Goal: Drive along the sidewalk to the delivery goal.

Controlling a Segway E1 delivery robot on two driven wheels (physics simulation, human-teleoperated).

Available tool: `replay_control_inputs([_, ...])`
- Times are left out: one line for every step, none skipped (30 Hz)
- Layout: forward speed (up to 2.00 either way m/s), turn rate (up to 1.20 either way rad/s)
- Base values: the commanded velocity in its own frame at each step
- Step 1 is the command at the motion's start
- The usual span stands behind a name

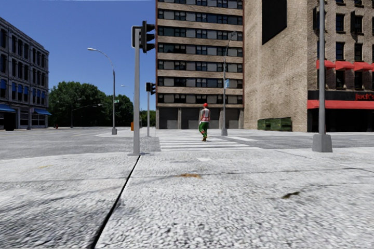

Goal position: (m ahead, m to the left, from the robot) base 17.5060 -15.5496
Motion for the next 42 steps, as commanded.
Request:
replay_control_inputs([2.0,0.0])
replay_control_inputs([2.0,0.0])
replay_control_inputs([2.0,-0.05])
replay_control_inputs([2.0,-0.14])
replay_control_inputs([2.0,-0.14])
replay_control_inputs([2.0,-0.18])
replay_control_inputs([2.0,-0.19])
replay_control_inputs([2.0,-0.19])
replay_control_inputs([2.0,-0.19])
replay_control_inputs([2.0,-0.1])
replay_control_inputs([2.0,0.0])
replay_control_inputs([2.0,0.0])
replay_control_inputs([2.0,0.0])
replay_control_inputs([2.0,0.0])
replay_control_inputs([2.0,0.0])
replay_control_inputs([2.0,0.0])
replay_control_inputs([2.0,0.0])
replay_control_inputs([2.0,0.0])
replay_control_inputs([2.0,0.0])
replay_control_inputs([2.0,0.0])
replay_control_inputs([2.0,0.0])
replay_control_inputs([2.0,0.0])
replay_control_inputs([2.0,0.0])
replay_control_inputs([2.0,0.0])
replay_control_inputs([2.0,0.0])
replay_control_inputs([2.0,0.0])
replay_control_inputs([2.0,0.0])
replay_control_inputs([2.0,0.0])
replay_control_inputs([2.0,0.0])
replay_control_inputs([2.0,0.0])
replay_control_inputs([2.0,0.0])
replay_control_inputs([2.0,0.0])
replay_control_inputs([2.0,0.0])
replay_control_inputs([2.0,0.0])
replay_control_inputs([2.0,0.0])
replay_control_inputs([2.0,0.0])
replay_control_inputs([2.0,0.0])
replay_control_inputs([2.0,0.0])
replay_control_inputs([2.0,0.0])
replay_control_inputs([2.0,0.0])
replay_control_inputs([2.0,0.0])
replay_control_inputs([2.0,0.0])
